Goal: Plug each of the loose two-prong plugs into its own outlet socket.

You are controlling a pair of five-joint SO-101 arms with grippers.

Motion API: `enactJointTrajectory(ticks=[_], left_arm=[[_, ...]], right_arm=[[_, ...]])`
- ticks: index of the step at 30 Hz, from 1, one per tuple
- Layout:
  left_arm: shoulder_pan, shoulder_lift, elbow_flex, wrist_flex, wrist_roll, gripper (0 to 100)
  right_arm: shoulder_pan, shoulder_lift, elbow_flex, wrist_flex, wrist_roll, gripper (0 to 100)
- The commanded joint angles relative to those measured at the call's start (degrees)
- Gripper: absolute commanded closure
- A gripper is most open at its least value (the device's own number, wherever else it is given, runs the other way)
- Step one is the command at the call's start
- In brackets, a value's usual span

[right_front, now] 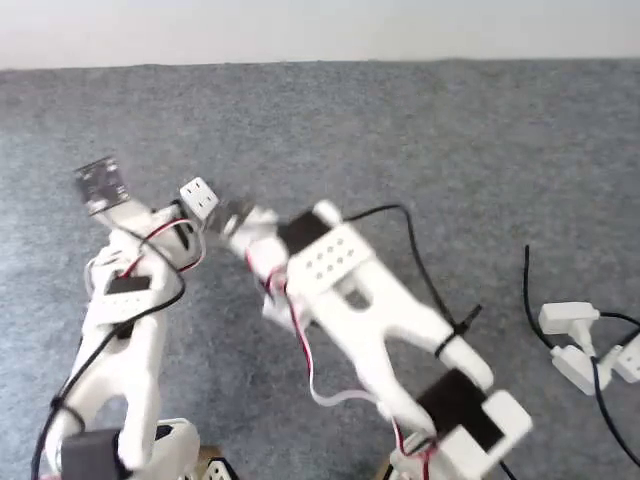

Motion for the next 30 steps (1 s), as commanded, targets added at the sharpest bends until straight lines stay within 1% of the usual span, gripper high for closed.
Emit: enactJointTrajectory(ticks=[1,4,7,11,15,17,20,22,24,26,30], left_arm=[[-5.01,-8.26,3.91,-0.97,0.00,83],[-8.97,-14.77,8.40,-0.97,0.00,85],[-10.02,-20.75,11.47,-0.97,0.00,88],[-8.00,-26.64,15.25,-0.97,0.00,88],[-8.00,-28.48,16.04,-0.97,0.00,88],[-8.00,-28.48,16.04,-0.97,0.00,88],[-8.00,-28.48,15.96,-1.05,0.00,88],[-8.09,-28.48,15.96,-1.05,0.00,88],[-8.09,-28.48,15.96,-1.05,0.00,88],[-8.09,-28.48,15.96,-1.14,0.00,88],[-8.09,-28.48,15.96,-1.23,0.00,88]], right_arm=[[-5.58,-6.73,7.12,-6.11,3.87,98.9],[-9.01,-9.45,11.96,-9.71,8.70,98.9],[-10.86,-12.44,15.21,-13.41,10.90,98.9],[-9.71,-17.27,15.91,-15.16,10.29,98.9],[-7.87,-23.43,16.70,-18.77,3.96,98.9],[-8.04,-27.03,18.73,-22.37,1.32,98.9],[-9.54,-33.80,24.79,-31.87,-1.85,98.9],[-10.86,-37.93,29.19,-37.67,-1.85,98.9],[-12.79,-41.36,32.62,-41.19,-1.58,99.0],[-14.99,-43.38,33.93,-41.63,0.70,99.0],[-19.03,-46.20,34.11,-41.89,2.90,99.0]])
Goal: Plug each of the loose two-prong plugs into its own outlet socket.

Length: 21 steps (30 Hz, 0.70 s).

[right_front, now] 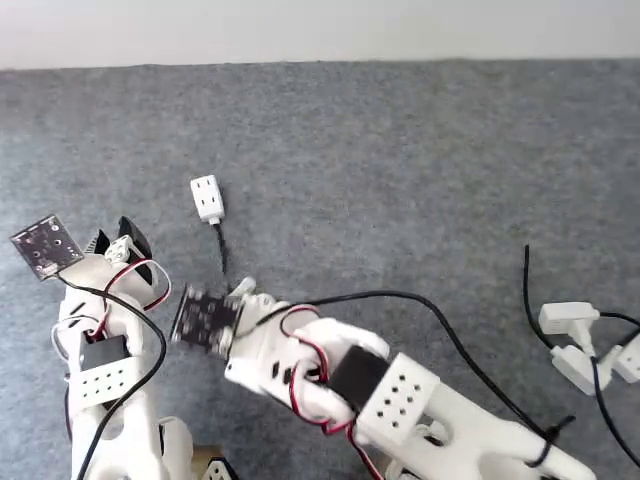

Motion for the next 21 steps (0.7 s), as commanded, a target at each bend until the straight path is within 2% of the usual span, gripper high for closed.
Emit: enactJointTrajectory(ticks=[1,4,8,13,16,21], left_arm=[[0.26,-1.49,-0.66,-1.32,0.09,88],[0.26,-1.49,-0.66,-1.32,0.09,88],[0.26,-1.49,-0.66,-1.32,0.09,88],[-0.18,-1.67,-0.75,-1.23,0.09,88],[-3.08,-1.58,-1.98,-1.32,1.32,88],[-5.01,-1.49,-2.51,-1.32,4.66,88]], right_arm=[[-3.03,-4.09,-0.97,-1.89,2.99,99.0],[-2.24,-6.20,-0.97,-4.00,4.57,99.0],[2.42,-9.80,-0.97,-5.67,4.22,99.0],[2.33,-12.26,-0.70,-5.41,-3.52,99.0],[0.66,-11.12,-0.79,-6.64,-4.04,99.0],[1.80,-3.82,-1.05,-19.30,-6.95,99.0]])
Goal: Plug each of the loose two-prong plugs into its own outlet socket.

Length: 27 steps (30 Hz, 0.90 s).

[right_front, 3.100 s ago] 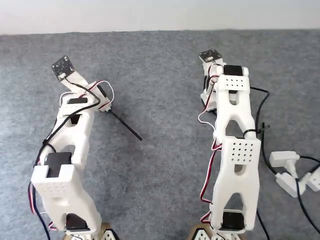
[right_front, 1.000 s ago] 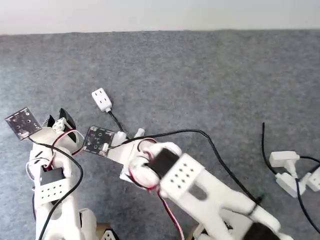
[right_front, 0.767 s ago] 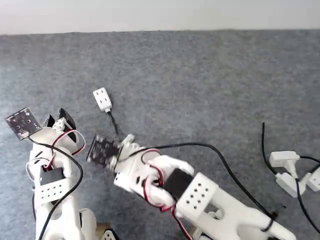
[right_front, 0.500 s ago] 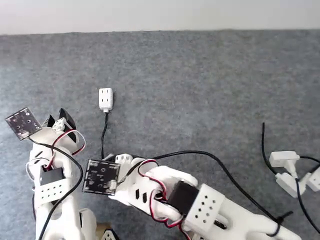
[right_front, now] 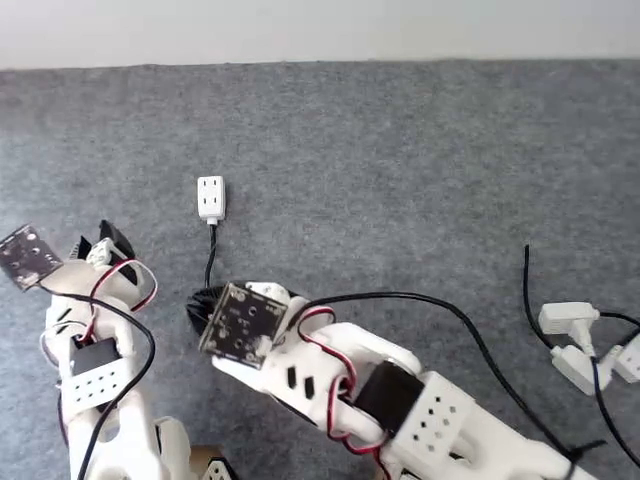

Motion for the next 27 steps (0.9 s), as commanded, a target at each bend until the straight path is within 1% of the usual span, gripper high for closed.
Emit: enactJointTrajectory(ticks=[1,3,5,8,11,13,16,19,21,24,27], left_arm=[[-0.70,-1.05,-2.51,-1.32,1.93,88],[-0.97,-1.05,-2.51,-1.32,2.90,88],[-2.90,-1.05,-2.77,-1.49,4.04,88],[-4.92,-1.05,-2.33,-4.40,5.89,88],[-5.54,-1.05,-2.33,-5.01,5.98,88],[-5.80,-1.05,-2.33,-5.01,6.24,88],[-5.80,-1.05,-2.33,-5.01,6.59,88],[-5.80,-1.05,-2.33,-5.01,6.59,88],[-5.98,-1.05,-2.33,-5.01,6.59,88],[-6.07,-1.05,-2.33,-5.01,6.59,88],[-6.15,-1.05,-2.33,-4.92,6.59,88]], right_arm=[[1.10,6.73,-2.02,-10.86,-1.76,99.0],[1.36,13.23,-5.80,-14.11,-1.76,99.0],[1.36,20.18,-11.78,-14.20,-1.76,99.0],[1.27,29.76,-21.10,-12.88,-1.85,99.0],[1.27,37.23,-29.10,-10.33,-1.85,99.0],[1.54,39.52,-32.35,-7.08,-1.58,99.0],[5.05,39.43,-32.79,-3.12,-1.85,98.6],[9.54,39.69,-32.00,-2.24,-2.29,97.6],[11.91,40.75,-30.24,-4.53,-5.19,94.6],[13.85,45.14,-27.78,-11.03,-9.58,88.8],[14.02,52.62,-28.92,-14.99,-10.29,87.6]])
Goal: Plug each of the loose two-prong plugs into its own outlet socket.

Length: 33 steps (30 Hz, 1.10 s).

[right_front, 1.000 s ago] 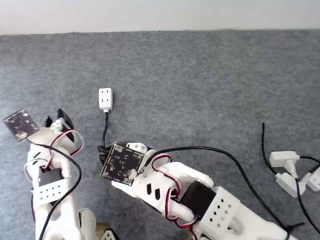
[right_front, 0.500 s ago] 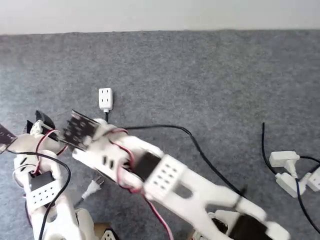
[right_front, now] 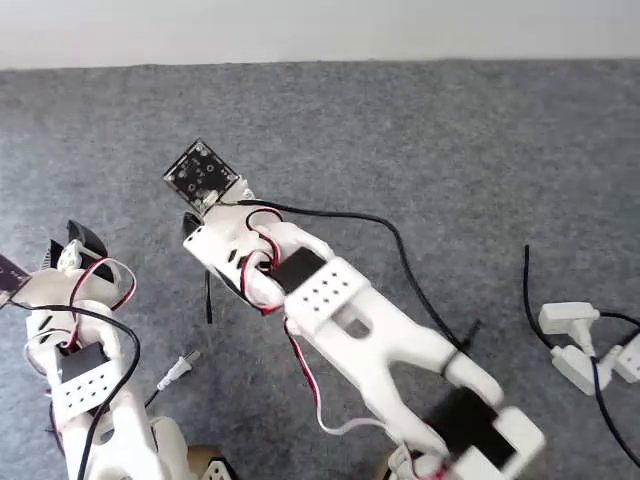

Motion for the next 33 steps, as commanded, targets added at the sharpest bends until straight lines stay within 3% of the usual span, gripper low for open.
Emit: enactJointTrajectory(ticks=[1,7,17,24,33], left_arm=[[-1.23,-1.05,-2.33,-1.23,0.62,88],[-2.55,-1.05,-2.59,-1.23,0.62,88],[-2.37,-1.05,-2.59,-1.32,0.62,88],[-2.37,-1.05,-2.59,-1.32,0.62,88],[-2.37,-1.05,-2.59,-1.32,0.62,88]], right_arm=[[0.66,7.08,-2.64,-5.23,-1.41,87.9],[1.36,24.92,-17.23,-2.15,-12.84,87.9],[1.89,42.15,-48.26,30.02,-24.62,87.9],[0.92,49.19,-58.55,36.62,-25.32,87.9],[0.75,52.35,-61.19,36.88,-25.23,87.9]])
